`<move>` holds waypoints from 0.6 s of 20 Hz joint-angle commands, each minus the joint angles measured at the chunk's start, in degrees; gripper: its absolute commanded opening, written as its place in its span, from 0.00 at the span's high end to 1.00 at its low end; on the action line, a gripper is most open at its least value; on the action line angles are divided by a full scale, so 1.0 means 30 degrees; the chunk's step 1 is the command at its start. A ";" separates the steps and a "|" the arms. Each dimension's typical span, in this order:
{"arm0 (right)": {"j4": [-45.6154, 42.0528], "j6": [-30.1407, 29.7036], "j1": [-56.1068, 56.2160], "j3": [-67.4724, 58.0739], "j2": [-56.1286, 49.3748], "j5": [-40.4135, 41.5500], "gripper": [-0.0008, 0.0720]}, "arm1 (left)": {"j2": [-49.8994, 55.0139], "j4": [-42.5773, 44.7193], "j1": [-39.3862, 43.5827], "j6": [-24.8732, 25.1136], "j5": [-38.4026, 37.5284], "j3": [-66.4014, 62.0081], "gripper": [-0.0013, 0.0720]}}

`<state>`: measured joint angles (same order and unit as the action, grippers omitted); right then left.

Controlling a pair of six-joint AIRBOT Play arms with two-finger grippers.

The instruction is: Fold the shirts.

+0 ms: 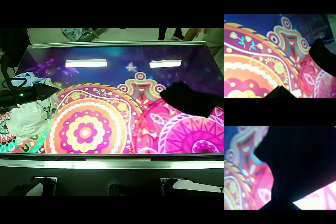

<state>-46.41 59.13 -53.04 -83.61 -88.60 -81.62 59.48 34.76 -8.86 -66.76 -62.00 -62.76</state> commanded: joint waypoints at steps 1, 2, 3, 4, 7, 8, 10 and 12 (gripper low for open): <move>-0.5734 0.1486 -0.2834 0.0437 0.0393 -0.1880 0.94 | 0.0007 0.0000 0.0015 -0.0474 -0.0029 0.0007 0.93; -0.7796 0.2178 -0.3060 0.1166 0.0794 -0.1647 0.94 | 0.0007 -0.0007 0.0015 -0.0474 -0.0029 0.0007 0.93; -0.9566 0.3089 -0.3155 0.2251 0.1333 -0.1144 0.94 | 0.0007 -0.0007 0.0022 -0.0634 -0.0029 0.0007 0.93; -1.0593 0.3891 -0.3169 0.3512 0.1931 -0.0546 0.94 | 0.0007 -0.0007 0.0029 -0.0765 -0.0044 0.0007 0.93; -1.0244 0.5122 -0.3169 0.8058 0.3840 0.1530 0.94 | 0.0007 0.0000 0.0138 -0.0765 -0.0036 0.0007 0.93; -1.0112 0.5406 -0.3169 0.9449 0.4408 0.2076 0.94 | 0.0007 0.0000 0.0189 -0.0765 -0.0044 0.0007 0.93; -1.0367 0.5574 -0.3169 1.1249 0.5187 0.2572 0.94 | 0.0007 0.0000 0.0372 -0.0765 -0.0051 0.0007 0.93; -1.1562 0.5559 -0.3169 1.1766 0.5581 0.2630 0.94 | 0.0007 0.0000 0.0488 -0.0758 -0.0051 0.0007 0.93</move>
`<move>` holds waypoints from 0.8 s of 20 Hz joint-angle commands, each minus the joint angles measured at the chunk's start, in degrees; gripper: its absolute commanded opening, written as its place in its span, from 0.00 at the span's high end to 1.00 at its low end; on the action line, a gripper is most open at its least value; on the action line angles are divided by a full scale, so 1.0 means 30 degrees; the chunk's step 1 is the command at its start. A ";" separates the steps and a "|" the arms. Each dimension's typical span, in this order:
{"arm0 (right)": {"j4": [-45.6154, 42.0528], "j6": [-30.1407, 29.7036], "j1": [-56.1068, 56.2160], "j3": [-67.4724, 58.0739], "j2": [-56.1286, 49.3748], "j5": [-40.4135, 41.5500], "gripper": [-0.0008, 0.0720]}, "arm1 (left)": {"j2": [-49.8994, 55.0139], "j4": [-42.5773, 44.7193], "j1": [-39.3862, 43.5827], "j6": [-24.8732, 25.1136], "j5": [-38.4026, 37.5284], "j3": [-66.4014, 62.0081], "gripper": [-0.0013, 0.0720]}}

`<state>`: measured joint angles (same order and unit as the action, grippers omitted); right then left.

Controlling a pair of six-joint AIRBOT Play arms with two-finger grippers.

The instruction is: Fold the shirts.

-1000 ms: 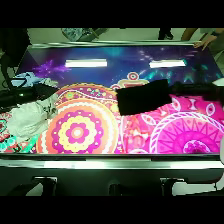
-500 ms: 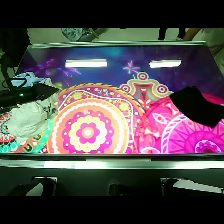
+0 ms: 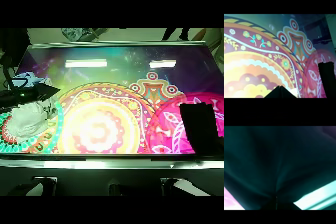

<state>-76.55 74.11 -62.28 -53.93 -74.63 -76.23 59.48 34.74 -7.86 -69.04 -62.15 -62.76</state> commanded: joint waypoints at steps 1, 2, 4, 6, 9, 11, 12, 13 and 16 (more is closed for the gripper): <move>-0.2178 0.0386 -0.0087 0.1872 0.1027 0.0925 0.94 | 0.0007 0.0007 0.0197 0.0000 0.0000 0.0007 0.93; -0.2841 0.0015 -0.0087 0.1872 0.1071 0.0882 0.94 | 0.0007 0.0007 0.0219 0.0000 0.0000 0.0007 0.93; -0.3738 0.0022 -0.0087 0.1872 0.1071 0.0984 0.94 | 0.0007 0.0007 0.0270 0.0000 -0.0007 0.0007 0.93; -0.3636 0.0029 -0.0087 0.1872 0.1064 0.1042 0.94 | 0.0007 0.0007 0.0270 0.0000 0.0000 0.0007 0.93; -0.3351 0.0117 -0.0087 0.1851 0.1071 0.0991 0.60 | 0.0007 0.0007 0.0270 0.0000 0.0000 0.0007 0.93; -0.3453 -0.0605 -0.0087 0.1260 0.1188 0.0787 0.13 | -0.0007 -0.0080 0.0255 -0.0029 0.0007 -0.0015 0.93; -0.3759 -0.1268 -0.0087 0.0459 0.1421 0.0517 0.13 | -0.0007 -0.0423 0.0226 -0.0211 0.0036 -0.0160 0.93; -0.4029 -0.1428 -0.0087 -0.0911 0.1676 0.0525 0.13 | -0.0007 -0.0561 0.0226 -0.0204 0.0131 -0.0612 0.93; -0.3497 -0.3147 0.0678 -0.7111 0.2390 0.3497 0.13 | 0.0022 0.0867 0.0277 -0.0503 0.1661 -0.3592 0.94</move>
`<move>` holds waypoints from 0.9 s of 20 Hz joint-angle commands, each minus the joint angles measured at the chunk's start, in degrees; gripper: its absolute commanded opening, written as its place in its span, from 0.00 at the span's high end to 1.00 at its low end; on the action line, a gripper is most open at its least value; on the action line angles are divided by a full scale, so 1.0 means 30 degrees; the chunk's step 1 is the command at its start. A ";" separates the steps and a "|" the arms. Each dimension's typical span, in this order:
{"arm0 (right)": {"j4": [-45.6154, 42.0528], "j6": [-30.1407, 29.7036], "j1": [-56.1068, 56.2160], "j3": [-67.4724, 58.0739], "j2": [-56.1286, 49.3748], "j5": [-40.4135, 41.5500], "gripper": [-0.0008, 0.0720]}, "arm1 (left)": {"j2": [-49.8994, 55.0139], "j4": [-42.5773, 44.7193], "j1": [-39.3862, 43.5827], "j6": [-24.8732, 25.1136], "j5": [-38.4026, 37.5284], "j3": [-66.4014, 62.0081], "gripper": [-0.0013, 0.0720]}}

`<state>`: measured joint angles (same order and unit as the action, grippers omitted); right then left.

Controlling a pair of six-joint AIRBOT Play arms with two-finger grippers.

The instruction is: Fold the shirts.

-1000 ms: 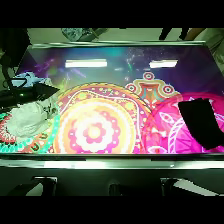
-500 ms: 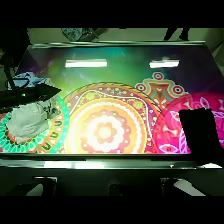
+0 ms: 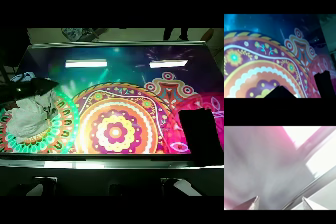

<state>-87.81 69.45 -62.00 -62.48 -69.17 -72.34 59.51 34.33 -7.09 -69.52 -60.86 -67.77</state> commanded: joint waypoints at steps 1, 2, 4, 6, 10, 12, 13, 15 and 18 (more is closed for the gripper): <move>0.0248 -0.2361 0.1574 -0.6207 0.0743 0.3840 0.13 | 0.0146 0.3315 0.0306 -0.1566 0.2448 -0.3373 0.94; 0.0248 -0.2987 0.2973 -0.7854 0.0823 0.5260 0.13 | 0.0525 0.6994 0.0852 -0.3213 0.3184 -0.4998 0.94; 0.0415 -0.2951 0.6754 -0.9821 0.0816 0.6666 0.13 | 0.2040 1.5773 0.2601 -0.7118 0.2397 -0.7737 0.94; 0.1639 -0.1938 1.1213 -0.9843 0.0648 0.5348 0.13 | 0.4044 2.0779 0.4320 -0.8663 -0.0736 -0.8947 0.94; 0.1756 0.0510 1.8455 -0.9209 -0.1923 -0.1851 0.04 | 0.7308 1.9336 0.5617 -0.8357 -0.8364 -0.7206 0.23; 0.1676 0.0503 2.0531 -0.9049 -0.3563 -0.4444 0.04 | 0.7169 1.8914 0.6127 -0.7715 -0.8400 -0.4656 0.23; 0.1661 0.0415 2.1223 -0.9049 -0.4182 -0.5231 0.04 | 0.6579 1.8906 0.6302 -0.8174 -0.7264 -0.3541 0.23; 0.1457 0.0408 2.2221 -0.9049 -0.4932 -0.5544 0.04 | 0.5304 1.8914 0.6506 -0.9253 -0.4634 -0.2098 0.23; 0.1413 0.0364 2.2913 -0.9056 -0.5064 -0.4860 0.05 | 0.4889 1.8943 0.6550 -0.9275 -0.4182 -0.2433 0.23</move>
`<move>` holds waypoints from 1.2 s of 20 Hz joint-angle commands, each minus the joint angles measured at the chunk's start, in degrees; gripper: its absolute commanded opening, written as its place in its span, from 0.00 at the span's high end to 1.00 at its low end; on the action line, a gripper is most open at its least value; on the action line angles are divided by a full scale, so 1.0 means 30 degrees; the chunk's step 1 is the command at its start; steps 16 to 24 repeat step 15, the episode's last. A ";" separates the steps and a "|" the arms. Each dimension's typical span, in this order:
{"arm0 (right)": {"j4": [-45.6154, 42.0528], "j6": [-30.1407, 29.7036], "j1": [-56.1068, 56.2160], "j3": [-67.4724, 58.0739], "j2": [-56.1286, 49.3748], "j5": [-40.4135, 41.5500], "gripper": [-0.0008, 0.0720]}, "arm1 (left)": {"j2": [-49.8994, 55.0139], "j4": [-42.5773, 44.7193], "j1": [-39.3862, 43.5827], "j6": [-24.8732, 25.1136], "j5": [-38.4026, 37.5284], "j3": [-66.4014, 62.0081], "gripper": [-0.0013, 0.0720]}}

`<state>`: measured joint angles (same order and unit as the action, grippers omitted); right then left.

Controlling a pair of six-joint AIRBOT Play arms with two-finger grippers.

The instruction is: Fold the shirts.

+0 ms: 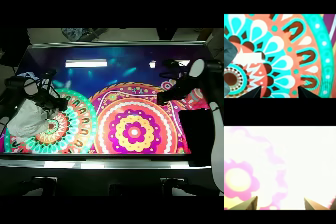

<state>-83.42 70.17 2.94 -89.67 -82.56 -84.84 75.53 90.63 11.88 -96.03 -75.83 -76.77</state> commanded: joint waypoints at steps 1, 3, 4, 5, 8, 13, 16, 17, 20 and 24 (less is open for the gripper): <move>0.0073 0.0124 0.1260 0.0007 -0.0590 -0.0750 0.06 | -0.0459 0.0240 0.0211 -0.0437 0.0809 0.0488 0.23; -0.0073 0.0124 0.1224 -0.0007 -0.0590 -0.0678 0.06 | -0.0372 0.0219 0.0240 -0.0444 0.0809 0.0510 0.23; -0.0095 0.0124 0.1224 -0.0007 -0.0597 -0.0692 0.06 | -0.0306 0.0211 0.0240 -0.0452 0.0801 0.0510 0.23; -0.0087 0.0124 0.1224 -0.0007 -0.0597 -0.0685 0.06 | -0.0270 0.0219 0.0233 -0.0444 0.0809 0.0510 0.23; -0.0087 0.0124 0.1224 0.0000 -0.0597 -0.0685 0.06 | -0.0233 0.0219 0.0233 -0.0452 0.0809 0.0510 0.23; -0.0087 0.0124 0.1224 -0.0007 -0.0597 -0.0685 0.06 | -0.0233 0.0219 0.0233 -0.0444 0.0809 0.0510 0.23; -0.0087 0.0124 0.1224 -0.0007 -0.0597 -0.0685 0.06 | -0.0233 0.0219 0.0233 -0.0444 0.0809 0.0510 0.23; -0.0087 0.0124 0.1224 -0.0007 -0.0597 -0.0685 0.06 | -0.0233 0.0219 0.0233 -0.0444 0.0809 0.0510 0.23; -0.0087 0.0124 0.1224 -0.0007 -0.0597 -0.0685 0.06 | -0.0233 0.0219 0.0233 -0.0444 0.0809 0.0510 0.23; -0.0087 0.0124 0.1224 -0.0007 -0.0597 -0.0685 0.06 | -0.0233 0.0219 0.0233 -0.0444 0.0809 0.0510 0.23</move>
